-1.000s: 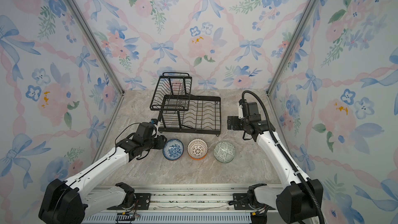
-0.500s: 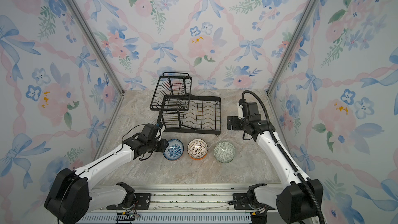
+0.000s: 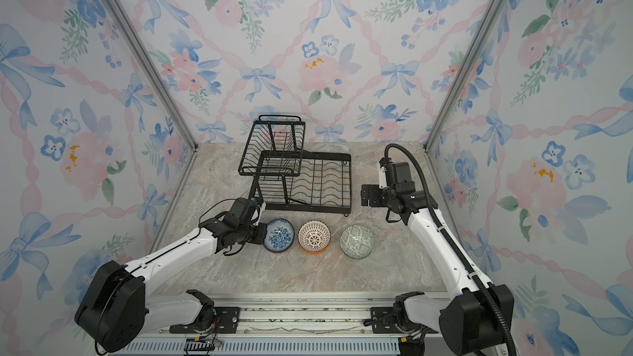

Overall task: Load the bowls into the dish rack
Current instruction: 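Lower the left gripper onto the blue floral bowl rim while the right arm rises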

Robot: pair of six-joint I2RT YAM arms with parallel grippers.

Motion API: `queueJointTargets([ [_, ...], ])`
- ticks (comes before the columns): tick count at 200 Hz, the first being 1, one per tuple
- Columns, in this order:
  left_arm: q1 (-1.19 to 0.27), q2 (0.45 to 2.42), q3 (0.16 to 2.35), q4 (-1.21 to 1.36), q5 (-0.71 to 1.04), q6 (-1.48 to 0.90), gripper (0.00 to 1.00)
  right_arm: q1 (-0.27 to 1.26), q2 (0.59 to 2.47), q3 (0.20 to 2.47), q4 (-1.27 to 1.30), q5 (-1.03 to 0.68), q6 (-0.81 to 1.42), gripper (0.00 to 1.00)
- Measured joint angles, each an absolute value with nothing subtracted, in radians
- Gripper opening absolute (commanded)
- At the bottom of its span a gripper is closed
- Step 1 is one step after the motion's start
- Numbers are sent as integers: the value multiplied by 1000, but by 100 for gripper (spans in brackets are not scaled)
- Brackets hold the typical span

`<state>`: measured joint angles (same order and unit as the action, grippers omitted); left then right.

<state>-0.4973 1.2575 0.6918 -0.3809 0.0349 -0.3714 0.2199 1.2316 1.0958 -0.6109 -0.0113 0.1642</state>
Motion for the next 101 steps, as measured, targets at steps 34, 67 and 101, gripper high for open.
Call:
queueJointTargets([
  [34,-497,1251,697,-407,23,-371,10,220,1232,1096,-611,-20,164,97],
  [67,-499,1238,698,-428,17,-371,10,220,1232,1096,-611,-30,164,97],
  [101,-504,1222,729,-444,16,-371,9,220,1232,1096,-611,-40,165,97],
])
